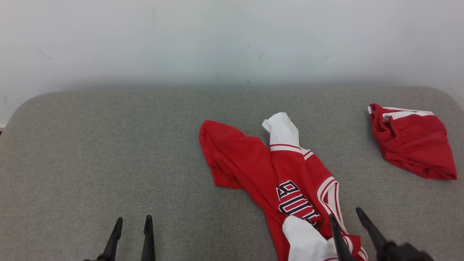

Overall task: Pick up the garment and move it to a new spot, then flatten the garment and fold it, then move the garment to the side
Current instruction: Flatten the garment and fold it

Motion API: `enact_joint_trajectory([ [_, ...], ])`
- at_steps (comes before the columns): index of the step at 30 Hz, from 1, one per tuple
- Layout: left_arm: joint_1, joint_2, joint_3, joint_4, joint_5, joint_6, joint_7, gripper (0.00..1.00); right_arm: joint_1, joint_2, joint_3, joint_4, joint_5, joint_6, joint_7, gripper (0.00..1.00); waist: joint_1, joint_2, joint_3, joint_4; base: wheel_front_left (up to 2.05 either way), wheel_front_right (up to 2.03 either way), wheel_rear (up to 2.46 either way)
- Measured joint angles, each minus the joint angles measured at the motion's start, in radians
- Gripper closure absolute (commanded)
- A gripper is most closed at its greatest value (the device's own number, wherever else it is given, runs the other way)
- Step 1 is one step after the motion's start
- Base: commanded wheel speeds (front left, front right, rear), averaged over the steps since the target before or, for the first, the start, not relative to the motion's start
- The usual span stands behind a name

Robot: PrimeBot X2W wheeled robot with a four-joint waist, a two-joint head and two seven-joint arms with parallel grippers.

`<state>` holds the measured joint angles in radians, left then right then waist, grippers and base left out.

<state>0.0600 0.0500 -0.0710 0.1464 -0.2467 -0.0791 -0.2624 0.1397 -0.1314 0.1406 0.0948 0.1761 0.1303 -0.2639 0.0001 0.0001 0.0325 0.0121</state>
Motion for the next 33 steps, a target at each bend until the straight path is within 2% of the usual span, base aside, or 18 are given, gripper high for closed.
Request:
enact_joint_trajectory([
  [3, -0.002, 0.0, -0.001, 0.001, 0.0, 0.0, 0.0, 0.0, -0.103, -0.04, 0.002, 0.063, -0.014, 0.0, 0.016, 0.0, 0.0, 0.0, 0.003, -0.002, 0.0, 0.0, 0.0],
  [4, -0.007, -0.001, -0.011, 0.002, 0.0, -0.001, 0.0, 0.0, -0.184, -0.063, 0.013, 0.126, -0.023, 0.0, 0.031, 0.0, 0.0, 0.0, 0.004, 0.001, 0.0, 0.0, 0.0],
  [7, -0.018, -0.001, -0.016, 0.005, 0.0, -0.001, 0.0, 0.0, -0.293, -0.074, 0.015, 0.228, -0.033, 0.0, 0.04, 0.0, 0.0, -0.0001, 0.007, 0.013, 0.0, 0.0, 0.0],
  [14, -0.028, -0.001, -0.029, 0.007, 0.0, -0.004, 0.0, 0.0, -0.489, -0.068, -0.022, 0.539, -0.056, 0.0, 0.083, 0.0, 0.0, 0.0, 0.022, 0.052, 0.0, 0.0, 0.0],
  [17, -0.04, 0.0, -0.028, 0.011, 0.0, -0.005, 0.0, 0.0, -0.548, -0.067, -0.037, 0.674, -0.057, 0.0, 0.088, 0.0, 0.0, 0.0, 0.031, 0.07, 0.0, 0.0, 0.0],
  [18, -0.04, 0.0, -0.028, 0.011, 0.0, -0.005, 0.0, 0.0, -0.548, -0.067, -0.037, 0.674, -0.057, 0.0, 0.088, 0.0, 0.0, 0.0, 0.031, 0.07, 0.0, 0.0, 0.0],
  [23, -0.044, 0.0, -0.027, 0.012, 0.0, -0.009, 0.0, 0.0, -0.624, -0.061, -0.067, 0.863, -0.06, 0.0, 0.08, 0.0, 0.0001, 0.0, 0.049, 0.09, 0.0, 0.0, 0.0],
  [24, -0.046, 0.0, -0.028, 0.012, 0.0, -0.009, 0.0, 0.0, -0.651, -0.052, -0.076, 0.937, -0.045, 0.0, 0.098, 0.0, 0.0, 0.0, 0.055, 0.095, 0.0, 0.0, 0.0],
  [28, -0.052, -0.001, -0.031, 0.012, 0.0, -0.009, 0.0, 0.0, -0.683, -0.047, -0.083, 1.011, -0.034, 0.0, 0.101, 0.0, 0.0, 0.0, 0.062, 0.103, 0.0, 0.0, 0.0],
  [29, -0.057, 0.0, -0.031, 0.012, 0.0, -0.009, 0.0, 0.0, -0.697, -0.046, -0.081, 1.035, -0.034, 0.0, 0.107, 0.57, 0.0, 0.0, 0.064, 0.106, 0.0, 0.0, 0.0],
  [30, -0.06, 0.0, -0.032, 0.012, 0.0, -0.009, 0.0, 0.0, -0.708, -0.044, -0.076, 1.052, -0.034, 0.0, 0.106, 1.0, 0.0, -0.0001, 0.066, 0.109, 0.0, 0.0, 0.0],
  [33, -0.061, 0.0, -0.032, 0.013, 0.0, -0.009, 0.0, 0.0, -0.735, -0.044, -0.062, 1.07, -0.033, 0.0, 0.072, 1.0, 0.0, 0.0, 0.072, 0.115, 0.0, 0.0, 0.0],
])
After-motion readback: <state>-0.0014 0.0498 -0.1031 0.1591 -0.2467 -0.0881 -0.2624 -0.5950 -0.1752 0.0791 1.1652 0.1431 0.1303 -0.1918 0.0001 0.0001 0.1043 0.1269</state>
